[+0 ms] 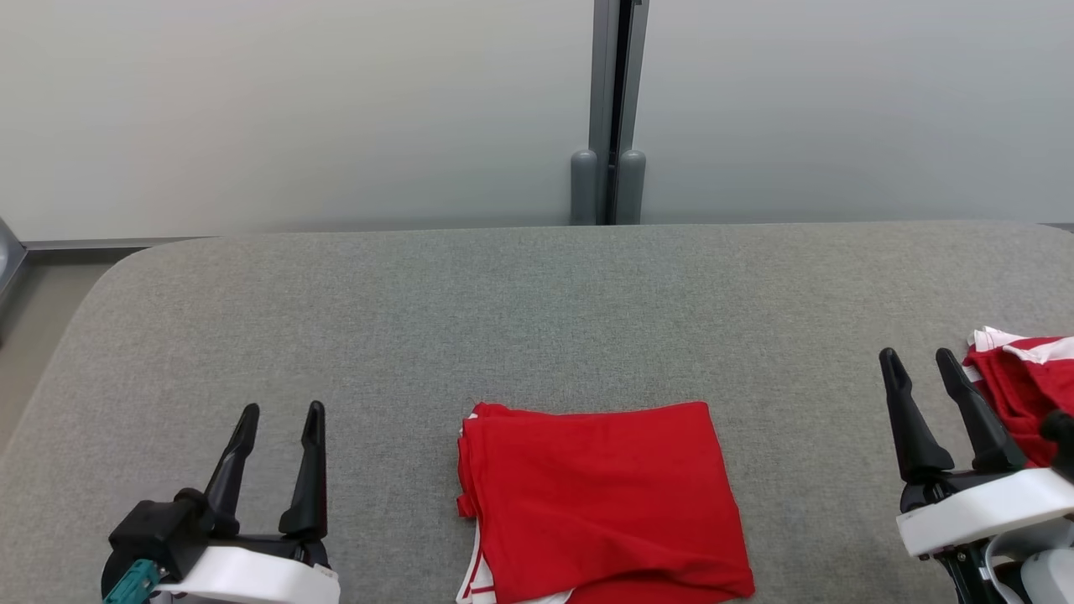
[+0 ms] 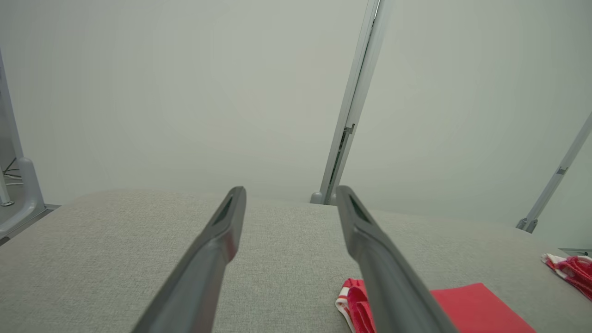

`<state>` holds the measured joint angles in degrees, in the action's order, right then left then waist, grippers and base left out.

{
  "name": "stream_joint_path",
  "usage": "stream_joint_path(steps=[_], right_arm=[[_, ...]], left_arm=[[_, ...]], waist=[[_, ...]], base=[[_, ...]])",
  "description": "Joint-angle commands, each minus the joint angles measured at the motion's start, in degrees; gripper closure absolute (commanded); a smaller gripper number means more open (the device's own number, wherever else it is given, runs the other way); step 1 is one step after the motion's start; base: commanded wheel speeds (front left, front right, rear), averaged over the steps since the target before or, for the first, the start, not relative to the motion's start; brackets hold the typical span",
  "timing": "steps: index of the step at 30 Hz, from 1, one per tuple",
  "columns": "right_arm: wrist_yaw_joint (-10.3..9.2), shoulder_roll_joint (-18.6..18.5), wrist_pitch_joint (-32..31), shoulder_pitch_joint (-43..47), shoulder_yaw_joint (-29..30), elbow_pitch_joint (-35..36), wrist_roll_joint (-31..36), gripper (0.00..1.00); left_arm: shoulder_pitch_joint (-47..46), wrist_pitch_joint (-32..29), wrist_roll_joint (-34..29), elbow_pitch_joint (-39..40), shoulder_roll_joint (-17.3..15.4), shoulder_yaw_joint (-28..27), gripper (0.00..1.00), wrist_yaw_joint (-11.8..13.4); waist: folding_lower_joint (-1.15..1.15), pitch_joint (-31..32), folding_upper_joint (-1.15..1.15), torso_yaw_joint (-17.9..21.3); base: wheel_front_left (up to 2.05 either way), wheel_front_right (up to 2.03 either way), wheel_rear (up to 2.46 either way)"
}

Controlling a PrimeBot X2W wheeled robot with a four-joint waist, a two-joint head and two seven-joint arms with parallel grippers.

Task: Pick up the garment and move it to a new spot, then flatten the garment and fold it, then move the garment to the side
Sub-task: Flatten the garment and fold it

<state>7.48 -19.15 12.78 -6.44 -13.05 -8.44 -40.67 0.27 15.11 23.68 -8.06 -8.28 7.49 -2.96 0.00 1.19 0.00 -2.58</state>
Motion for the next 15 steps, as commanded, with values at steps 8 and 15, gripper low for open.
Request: stream_joint_path(steps=[8, 15], right_arm=[[0.04, 2.75, 2.19, 0.73, 4.24, -5.22, 10.67, 0.00], [0.03, 4.56, 2.45, 0.95, 5.13, -6.06, 15.65, 0.00]], left_arm=[[1.23, 0.00, -1.44, -0.24, 0.80, -2.75, 0.00, -0.45], [1.41, 0.00, -4.00, -0.79, 1.54, -3.99, 0.00, -1.03]], waist=[[0.00, -0.17, 0.00, -0.13], [0.00, 0.06, 0.00, -0.34]], base=[[0.00, 0.00, 0.00], [0.00, 0.00, 0.00]])
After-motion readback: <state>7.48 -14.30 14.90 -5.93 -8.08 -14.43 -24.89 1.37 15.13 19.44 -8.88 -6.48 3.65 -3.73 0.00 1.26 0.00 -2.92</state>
